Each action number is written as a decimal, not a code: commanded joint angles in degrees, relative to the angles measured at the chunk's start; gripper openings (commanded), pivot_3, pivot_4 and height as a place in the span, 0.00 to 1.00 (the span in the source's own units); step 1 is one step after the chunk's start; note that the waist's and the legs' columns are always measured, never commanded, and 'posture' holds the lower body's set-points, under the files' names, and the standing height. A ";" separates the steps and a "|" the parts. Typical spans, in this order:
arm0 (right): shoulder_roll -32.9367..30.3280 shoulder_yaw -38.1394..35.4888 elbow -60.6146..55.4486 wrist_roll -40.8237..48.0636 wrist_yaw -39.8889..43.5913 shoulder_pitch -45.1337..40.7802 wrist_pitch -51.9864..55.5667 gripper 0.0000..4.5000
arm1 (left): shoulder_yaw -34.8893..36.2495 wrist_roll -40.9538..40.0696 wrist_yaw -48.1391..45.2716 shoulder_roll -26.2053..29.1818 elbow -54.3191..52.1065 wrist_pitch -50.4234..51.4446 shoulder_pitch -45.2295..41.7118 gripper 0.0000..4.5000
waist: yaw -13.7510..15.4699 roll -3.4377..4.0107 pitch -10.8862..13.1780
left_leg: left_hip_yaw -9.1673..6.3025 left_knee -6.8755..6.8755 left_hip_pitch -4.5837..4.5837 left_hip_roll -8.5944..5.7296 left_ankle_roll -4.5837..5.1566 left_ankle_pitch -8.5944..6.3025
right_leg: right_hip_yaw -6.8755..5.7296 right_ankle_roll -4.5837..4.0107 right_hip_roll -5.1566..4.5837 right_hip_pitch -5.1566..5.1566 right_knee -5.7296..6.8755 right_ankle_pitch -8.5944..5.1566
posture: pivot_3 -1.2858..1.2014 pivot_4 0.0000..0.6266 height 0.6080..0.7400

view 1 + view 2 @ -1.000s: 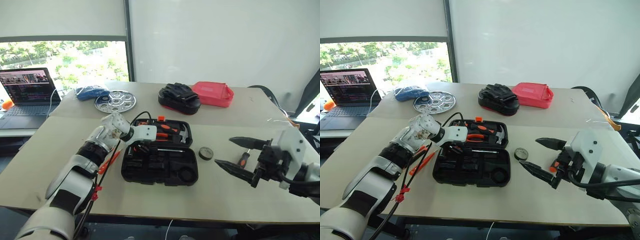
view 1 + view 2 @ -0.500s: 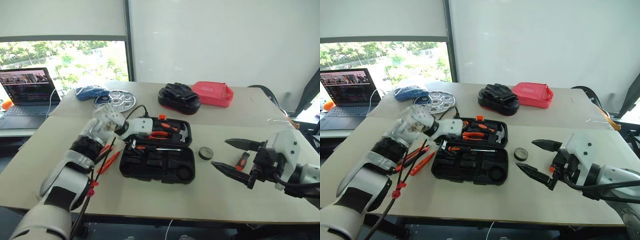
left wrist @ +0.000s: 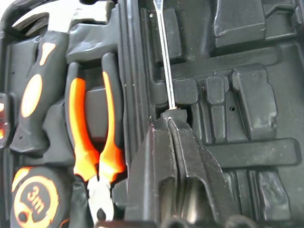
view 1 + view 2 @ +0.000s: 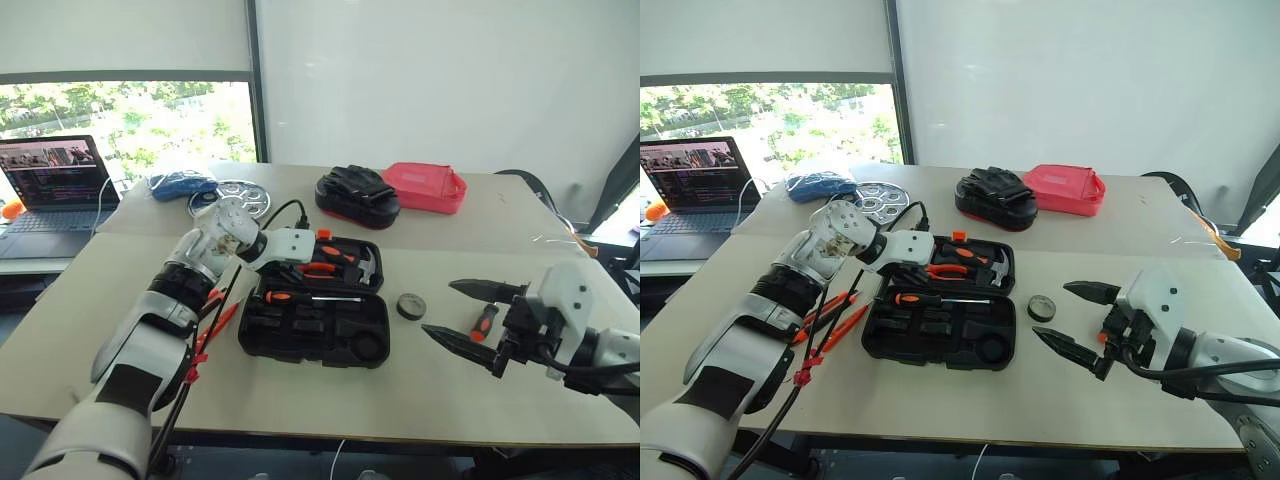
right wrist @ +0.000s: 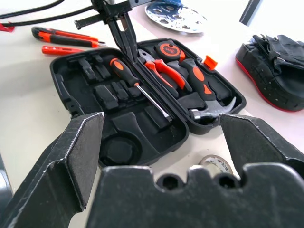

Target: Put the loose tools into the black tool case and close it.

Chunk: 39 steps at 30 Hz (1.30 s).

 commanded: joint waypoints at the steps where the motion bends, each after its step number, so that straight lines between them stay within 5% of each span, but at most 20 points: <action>1: -0.36 0.06 -0.11 -1.10 0.13 -0.88 -1.60 1.00 | -1.28 2.05 1.96 -0.87 1.21 -1.51 0.26 0.00 | 0.00 0.00 0.00 | 0.00 0.00 0.00 0.00 0.00 0.00 | 0.00 0.00 0.00 0.00 0.00 0.00 | 0.52 0.24 1.00; 32: 1.67 1.10 -1.67 0.22 -1.58 -1.12 -0.78 1.00 | -5.49 10.12 11.49 -6.91 12.67 -7.85 -0.35 0.00 | 1.52 0.11 -0.08 | -0.04 0.22 0.19 -0.10 0.06 0.05 | 0.06 0.11 -0.02 0.37 0.02 0.07 | 0.52 0.24 1.00; 39: 2.29 -0.67 -1.55 0.94 -3.35 -0.44 0.35 1.00 | 1.00 2.99 6.48 -5.62 9.62 0.20 -0.94 0.00 | 1.14 0.10 -0.07 | -0.03 0.17 0.71 -0.07 0.07 0.06 | 0.08 0.51 0.00 0.92 -0.06 -0.17 | 0.52 0.24 1.00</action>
